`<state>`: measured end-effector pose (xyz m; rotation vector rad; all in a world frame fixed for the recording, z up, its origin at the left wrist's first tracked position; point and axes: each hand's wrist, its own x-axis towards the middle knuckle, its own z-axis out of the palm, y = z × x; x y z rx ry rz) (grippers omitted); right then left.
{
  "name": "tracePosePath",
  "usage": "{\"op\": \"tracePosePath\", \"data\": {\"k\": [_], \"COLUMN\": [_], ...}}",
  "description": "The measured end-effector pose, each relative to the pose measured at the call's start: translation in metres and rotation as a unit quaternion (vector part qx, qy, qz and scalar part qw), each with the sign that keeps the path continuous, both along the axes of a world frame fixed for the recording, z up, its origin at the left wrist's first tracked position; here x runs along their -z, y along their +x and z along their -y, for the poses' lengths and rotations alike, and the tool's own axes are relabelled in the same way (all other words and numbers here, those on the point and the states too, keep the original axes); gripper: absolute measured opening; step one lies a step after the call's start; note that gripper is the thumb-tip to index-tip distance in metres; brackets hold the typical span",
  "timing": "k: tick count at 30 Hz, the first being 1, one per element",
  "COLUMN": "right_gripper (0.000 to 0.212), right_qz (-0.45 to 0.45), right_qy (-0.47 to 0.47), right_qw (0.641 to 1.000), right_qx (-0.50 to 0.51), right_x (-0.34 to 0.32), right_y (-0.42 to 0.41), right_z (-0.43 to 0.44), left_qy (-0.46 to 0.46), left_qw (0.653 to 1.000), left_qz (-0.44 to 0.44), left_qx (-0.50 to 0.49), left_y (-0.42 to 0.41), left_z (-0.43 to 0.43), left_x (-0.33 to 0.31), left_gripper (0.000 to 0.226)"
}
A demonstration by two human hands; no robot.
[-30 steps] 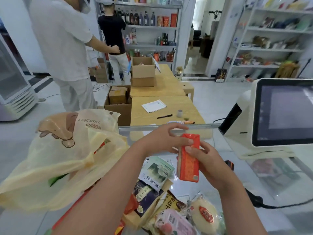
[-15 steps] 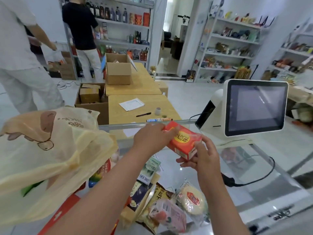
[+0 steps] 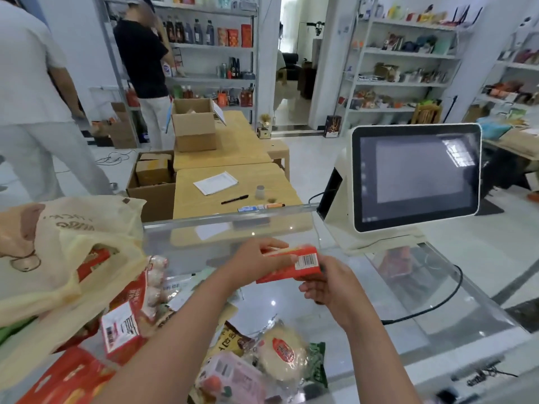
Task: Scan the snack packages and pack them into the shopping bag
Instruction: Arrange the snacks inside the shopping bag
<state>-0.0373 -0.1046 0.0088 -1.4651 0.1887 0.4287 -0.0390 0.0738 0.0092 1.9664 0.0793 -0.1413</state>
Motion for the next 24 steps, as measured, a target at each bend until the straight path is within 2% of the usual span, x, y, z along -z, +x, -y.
{"op": "tracePosePath", "data": {"k": [2,3,6,8,10,11,15,19,24], "right_gripper": [0.027,0.029,0.052,0.067,0.065,0.06,0.041,0.04,0.028], "right_qz": [0.054,0.091,0.181,0.177,0.183,0.196,0.252,0.267,0.257], "right_qy": [-0.108,-0.188,-0.426,-0.505,-0.549,-0.555,-0.515,-0.486,-0.441], "right_qw": [0.992,0.978,0.881,0.829,0.793,0.787,0.81,0.82,0.855], "right_qx": [0.021,0.013,-0.097,-0.163,-0.191,-0.185,-0.123,-0.14,-0.088], "right_x": [0.019,0.03,0.055,0.07,0.083,0.089,0.109,0.117,0.107], "right_y": [0.011,0.016,0.026,0.031,0.034,0.035,0.041,0.047,0.044], "right_z": [0.019,0.033,0.059,0.067,0.067,0.066,0.068,0.07,0.078], "left_qy": [0.002,0.007,0.004,0.01,0.025,0.037,0.061,0.071,0.142], "left_qw": [0.999,0.997,0.987,0.981,0.978,0.977,0.967,0.962,0.965], "left_qz": [-0.026,-0.038,-0.061,-0.076,-0.088,-0.09,-0.094,-0.095,-0.088], "left_qx": [-0.045,-0.068,-0.15,-0.178,-0.187,-0.189,-0.227,-0.245,-0.204], "left_y": [0.007,0.01,0.016,0.022,0.026,0.028,0.036,0.042,0.041], "left_z": [0.013,0.021,0.03,0.035,0.039,0.041,0.047,0.049,0.05], "left_x": [0.021,0.03,0.053,0.064,0.071,0.075,0.093,0.099,0.095], "left_gripper": [0.048,0.048,0.039,0.037,0.027,0.019,0.023,0.04,0.034]}}
